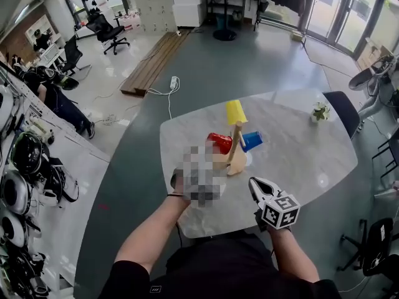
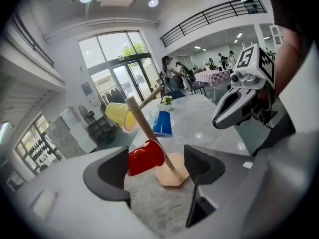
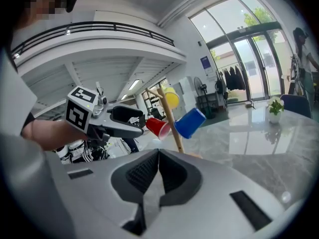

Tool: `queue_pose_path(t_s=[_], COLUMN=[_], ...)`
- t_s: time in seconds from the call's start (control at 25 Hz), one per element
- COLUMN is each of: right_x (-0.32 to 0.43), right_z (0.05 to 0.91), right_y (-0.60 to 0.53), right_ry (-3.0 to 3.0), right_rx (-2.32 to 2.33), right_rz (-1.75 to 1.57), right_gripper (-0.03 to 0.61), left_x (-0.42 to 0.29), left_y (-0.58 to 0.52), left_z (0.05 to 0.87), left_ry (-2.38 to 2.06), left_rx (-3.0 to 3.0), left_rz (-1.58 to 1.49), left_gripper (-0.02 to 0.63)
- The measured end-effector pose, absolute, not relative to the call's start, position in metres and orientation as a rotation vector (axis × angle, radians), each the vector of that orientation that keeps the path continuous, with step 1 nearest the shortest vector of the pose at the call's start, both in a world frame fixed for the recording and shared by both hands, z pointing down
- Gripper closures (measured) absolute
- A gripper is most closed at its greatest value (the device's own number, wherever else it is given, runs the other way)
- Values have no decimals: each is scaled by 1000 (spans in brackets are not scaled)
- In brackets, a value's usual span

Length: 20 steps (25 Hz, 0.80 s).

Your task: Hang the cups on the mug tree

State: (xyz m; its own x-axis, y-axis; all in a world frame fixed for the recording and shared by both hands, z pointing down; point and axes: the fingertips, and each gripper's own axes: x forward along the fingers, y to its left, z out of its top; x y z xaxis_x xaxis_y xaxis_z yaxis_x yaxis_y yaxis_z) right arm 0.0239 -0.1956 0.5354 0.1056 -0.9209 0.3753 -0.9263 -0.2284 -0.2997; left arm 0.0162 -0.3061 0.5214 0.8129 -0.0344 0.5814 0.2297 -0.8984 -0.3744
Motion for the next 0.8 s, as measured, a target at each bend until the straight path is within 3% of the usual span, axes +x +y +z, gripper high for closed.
queue_pose_path(t_s=[0.32,0.44,0.8], right_x=[-24,-34,-37], right_z=[527,518,484], right_y=[-211,-210,-188], right_ry=[-1939,-1913,-1888], right_rx=[2281,2285,2262], right_rz=[718,686,552], right_gripper=[566,566,566], left_x=[-56,-83,-113], left_y=[-322,-321,-326], left_z=[528,537,511], left_ry=[-98,-107,-3], left_rx=[-2738,-2736,-3036], left_rz=[-861,-900,-757], left_gripper=[261,349,353])
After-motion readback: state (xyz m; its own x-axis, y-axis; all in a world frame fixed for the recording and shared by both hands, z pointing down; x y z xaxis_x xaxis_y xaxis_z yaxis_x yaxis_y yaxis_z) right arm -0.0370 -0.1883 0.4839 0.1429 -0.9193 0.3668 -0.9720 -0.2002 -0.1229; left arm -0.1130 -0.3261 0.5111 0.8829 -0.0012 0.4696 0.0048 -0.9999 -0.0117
